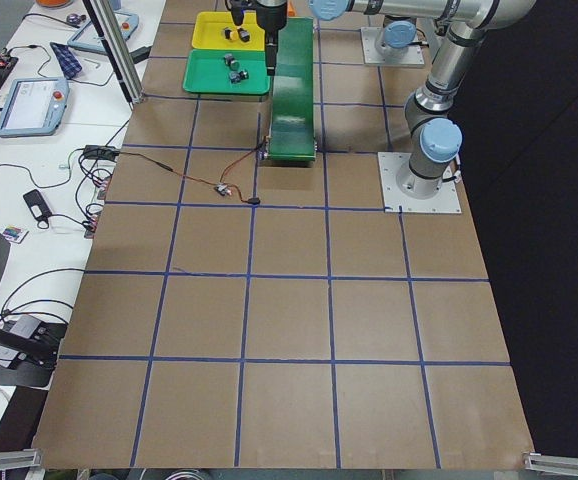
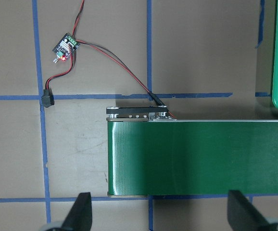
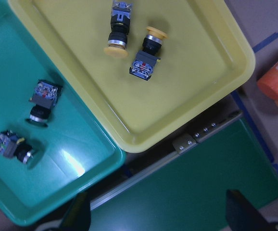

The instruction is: Sort buttons by color to trays

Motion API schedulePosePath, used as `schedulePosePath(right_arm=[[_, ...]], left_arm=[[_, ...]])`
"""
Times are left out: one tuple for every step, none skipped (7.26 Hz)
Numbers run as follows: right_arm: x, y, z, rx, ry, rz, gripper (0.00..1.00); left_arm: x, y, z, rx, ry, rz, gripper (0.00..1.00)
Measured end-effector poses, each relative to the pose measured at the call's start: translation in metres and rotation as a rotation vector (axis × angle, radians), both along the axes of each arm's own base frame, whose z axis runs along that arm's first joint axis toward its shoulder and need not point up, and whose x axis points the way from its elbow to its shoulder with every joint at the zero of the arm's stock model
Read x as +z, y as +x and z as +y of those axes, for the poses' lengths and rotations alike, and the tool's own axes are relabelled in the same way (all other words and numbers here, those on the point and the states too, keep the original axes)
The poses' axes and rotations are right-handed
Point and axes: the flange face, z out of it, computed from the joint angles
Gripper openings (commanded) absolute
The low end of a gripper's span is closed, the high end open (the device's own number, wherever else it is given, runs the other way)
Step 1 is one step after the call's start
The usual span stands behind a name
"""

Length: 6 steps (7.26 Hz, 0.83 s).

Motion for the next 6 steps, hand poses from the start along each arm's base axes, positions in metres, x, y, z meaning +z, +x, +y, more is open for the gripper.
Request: schedulePosePath(right_arm=[[0.026, 0.016, 0.027, 0.113, -0.012, 0.014, 1.00], [0.031, 0.034, 0.039, 0.222, -0.007, 0.017, 1.00], [0.021, 0.045, 0.040, 0.288, 0.019, 0.012, 1.00], [0.017, 0.054, 0.044, 0.322, 0.032, 0.010, 1.00], [0.018, 0.063, 0.052, 0.350, 0.037, 0.016, 1.00], [0.013, 0.071, 0.058, 0.376, 0.048, 0.027, 1.00]], left_arm=[[0.000, 0.000, 0.000, 0.000, -0.001, 0.000, 1.00], [0.001, 0.000, 0.001, -0.001, -0.002, 0.000, 1.00], [0.002, 0.000, 0.001, 0.000, -0.003, 0.000, 1.00], [0.002, 0.001, 0.001, 0.001, -0.004, 0.000, 1.00], [0.002, 0.001, 0.001, 0.002, -0.005, 0.000, 1.00], [0.002, 0.002, 0.001, 0.003, -0.005, 0.000, 1.00]])
